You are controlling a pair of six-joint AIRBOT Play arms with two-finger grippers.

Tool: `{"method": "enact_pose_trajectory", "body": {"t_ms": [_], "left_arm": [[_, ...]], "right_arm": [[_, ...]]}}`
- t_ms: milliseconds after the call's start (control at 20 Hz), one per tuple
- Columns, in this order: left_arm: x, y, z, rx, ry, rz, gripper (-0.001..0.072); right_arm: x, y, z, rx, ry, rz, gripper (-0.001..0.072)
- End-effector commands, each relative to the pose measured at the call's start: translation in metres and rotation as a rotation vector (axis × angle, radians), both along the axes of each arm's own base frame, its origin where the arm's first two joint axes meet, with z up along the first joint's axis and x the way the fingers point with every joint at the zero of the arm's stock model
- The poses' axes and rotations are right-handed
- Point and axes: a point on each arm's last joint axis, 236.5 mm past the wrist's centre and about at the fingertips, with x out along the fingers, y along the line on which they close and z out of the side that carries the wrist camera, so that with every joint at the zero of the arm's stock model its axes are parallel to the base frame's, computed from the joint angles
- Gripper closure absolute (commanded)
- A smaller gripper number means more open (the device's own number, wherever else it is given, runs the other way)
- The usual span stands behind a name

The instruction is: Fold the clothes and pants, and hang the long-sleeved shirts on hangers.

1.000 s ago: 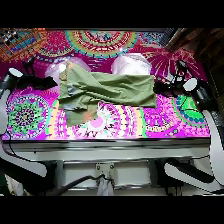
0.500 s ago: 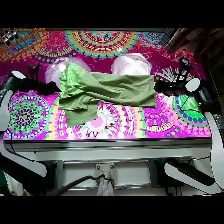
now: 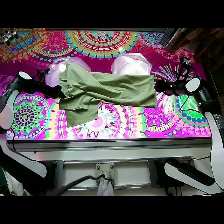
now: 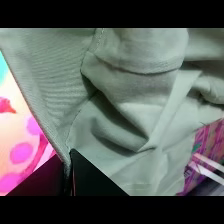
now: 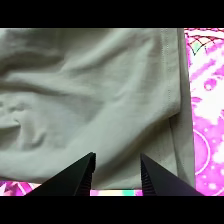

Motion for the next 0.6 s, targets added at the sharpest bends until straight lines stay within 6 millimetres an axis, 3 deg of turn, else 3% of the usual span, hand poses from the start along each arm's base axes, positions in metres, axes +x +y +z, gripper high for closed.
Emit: {"method": "enact_pose_trajectory", "body": {"t_ms": [0, 200, 300, 550], "left_arm": [[0.005, 0.005, 0.009, -0.033, -0.018, 0.032, 0.07], [0.007, 0.018, 0.019, -0.037, -0.034, 0.059, 0.07], [0.007, 0.015, 0.023, -0.047, -0.039, 0.057, 0.07], [0.008, 0.007, 0.03, -0.092, -0.039, 0.057, 0.0699]], "right_arm": [[-0.004, -0.02, -0.005, -0.05, 0.018, -0.017, 0.0395], [-0.024, -0.08, -0.026, -0.055, 0.099, -0.181, 0.0396], [-0.042, -0.095, -0.045, -0.028, 0.152, -0.24, 0.0396], [-0.059, -0.081, -0.085, 0.066, 0.265, -0.262, 0.0396]]}}
